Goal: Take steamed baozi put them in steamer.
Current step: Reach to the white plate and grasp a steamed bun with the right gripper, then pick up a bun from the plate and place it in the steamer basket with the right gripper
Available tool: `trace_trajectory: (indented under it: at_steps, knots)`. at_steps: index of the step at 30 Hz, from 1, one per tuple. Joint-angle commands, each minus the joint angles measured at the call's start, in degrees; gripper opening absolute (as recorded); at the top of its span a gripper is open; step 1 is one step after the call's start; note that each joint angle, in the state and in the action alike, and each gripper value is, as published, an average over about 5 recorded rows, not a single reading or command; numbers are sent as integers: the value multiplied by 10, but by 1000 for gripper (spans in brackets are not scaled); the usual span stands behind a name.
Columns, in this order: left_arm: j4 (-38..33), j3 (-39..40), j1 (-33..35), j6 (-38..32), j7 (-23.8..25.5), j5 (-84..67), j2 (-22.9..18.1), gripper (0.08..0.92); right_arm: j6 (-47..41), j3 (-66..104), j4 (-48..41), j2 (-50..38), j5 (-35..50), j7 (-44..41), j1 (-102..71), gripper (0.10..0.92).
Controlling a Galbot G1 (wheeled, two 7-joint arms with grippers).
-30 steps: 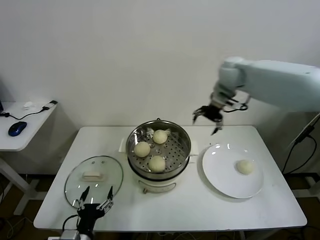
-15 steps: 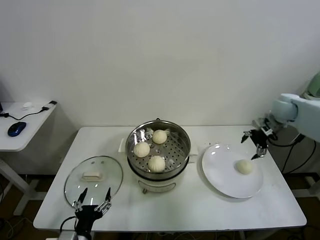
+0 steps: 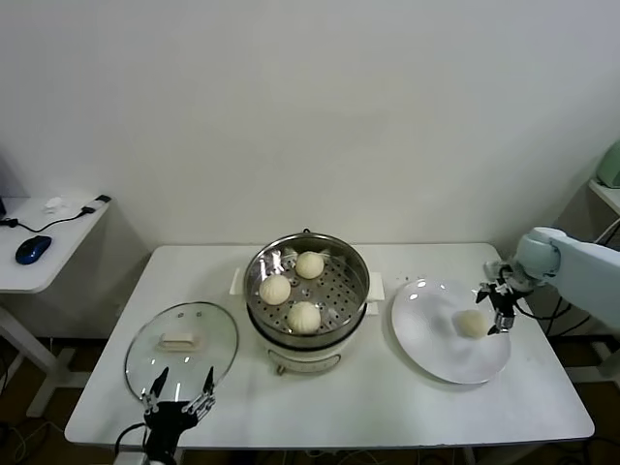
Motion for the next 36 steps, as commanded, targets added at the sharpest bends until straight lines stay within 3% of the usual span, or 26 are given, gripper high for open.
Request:
trace_trajectory:
  at_steps: [1, 6, 18, 22, 28, 36]
  knots:
    - [0, 0, 0, 0, 0, 1, 0, 823, -19, 75, -57, 30, -23, 8, -74, 823]
    - [0, -1, 1, -1, 0, 1, 0, 823, -18, 80, -61, 38, -22, 8, -76, 811]
    - [-1, 1, 1, 0, -1, 2, -1, 823, -13, 45, -22, 18, 9, -20, -2, 646]
    - [-3, 2, 3, 0, -1, 2, -2, 823, -9, -75, 25, 14, 100, -37, 150, 637]
    - [-8, 4, 6, 2, -1, 4, -1, 823, -49, -267, 120, 69, 314, -54, 415, 636]
    - [-13, 8, 0, 3, 0, 8, 0, 823, -138, -289, 285, 158, 497, 19, 522, 636]
